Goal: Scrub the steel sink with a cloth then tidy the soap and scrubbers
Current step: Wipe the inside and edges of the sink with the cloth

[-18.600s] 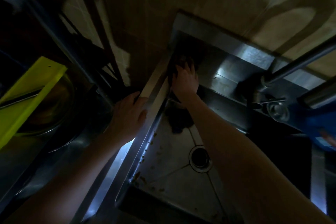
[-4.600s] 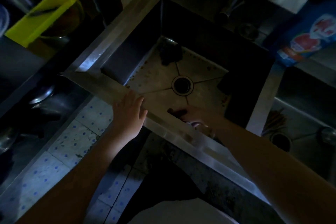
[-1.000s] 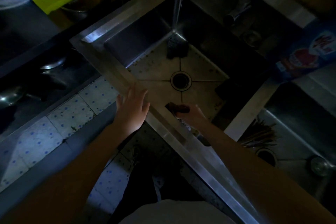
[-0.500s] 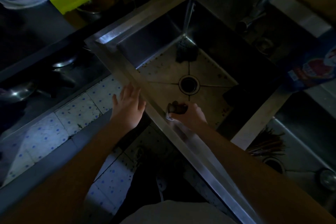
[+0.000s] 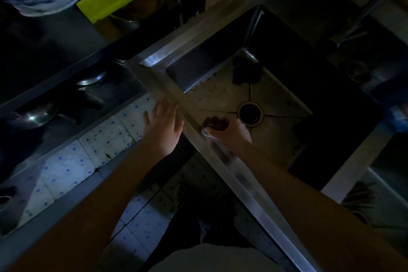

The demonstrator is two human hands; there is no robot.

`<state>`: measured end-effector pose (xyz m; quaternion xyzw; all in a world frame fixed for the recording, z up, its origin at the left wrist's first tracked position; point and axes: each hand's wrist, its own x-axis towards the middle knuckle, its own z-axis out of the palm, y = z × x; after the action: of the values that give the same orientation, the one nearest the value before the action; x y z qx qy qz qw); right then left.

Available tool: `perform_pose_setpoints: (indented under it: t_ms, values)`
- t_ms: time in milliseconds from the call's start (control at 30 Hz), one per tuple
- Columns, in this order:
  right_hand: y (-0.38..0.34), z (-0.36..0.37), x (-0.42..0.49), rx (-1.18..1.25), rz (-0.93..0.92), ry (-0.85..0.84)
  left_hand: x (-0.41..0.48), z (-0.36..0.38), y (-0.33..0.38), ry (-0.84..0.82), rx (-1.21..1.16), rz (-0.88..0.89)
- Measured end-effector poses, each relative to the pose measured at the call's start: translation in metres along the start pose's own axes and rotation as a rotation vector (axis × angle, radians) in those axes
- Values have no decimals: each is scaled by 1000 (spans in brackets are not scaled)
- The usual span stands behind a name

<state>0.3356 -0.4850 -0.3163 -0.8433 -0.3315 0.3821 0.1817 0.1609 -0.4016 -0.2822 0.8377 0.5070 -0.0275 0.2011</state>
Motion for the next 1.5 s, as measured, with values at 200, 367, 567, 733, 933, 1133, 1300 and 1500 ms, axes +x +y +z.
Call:
perform_pose_setpoints:
  t_ms: [200, 367, 567, 733, 933, 1133, 1300, 1500]
  values:
    - [-24, 12, 16, -21, 6, 56, 17, -5, -15, -21, 17, 17]
    - [-33, 12, 27, -18, -43, 36, 26, -6, -25, -20, 17, 11]
    - [-25, 2, 35, -80, -82, -165, 33, -9, -32, 1, 20, 30]
    - [-44, 16, 40, -84, -39, -37, 36, -13, -37, 43, 4, 38]
    - [-82, 34, 58, -95, -9, 56, 48, -22, -53, 42, 4, 12]
    - [-118, 49, 81, -195, 42, 79, 55, -29, -62, 39, -10, 5]
    - [-140, 57, 93, -261, 49, 74, 54, -32, -65, 48, -24, 1]
    - [-123, 45, 100, -178, -69, -41, 54, -31, -67, 59, -33, 15]
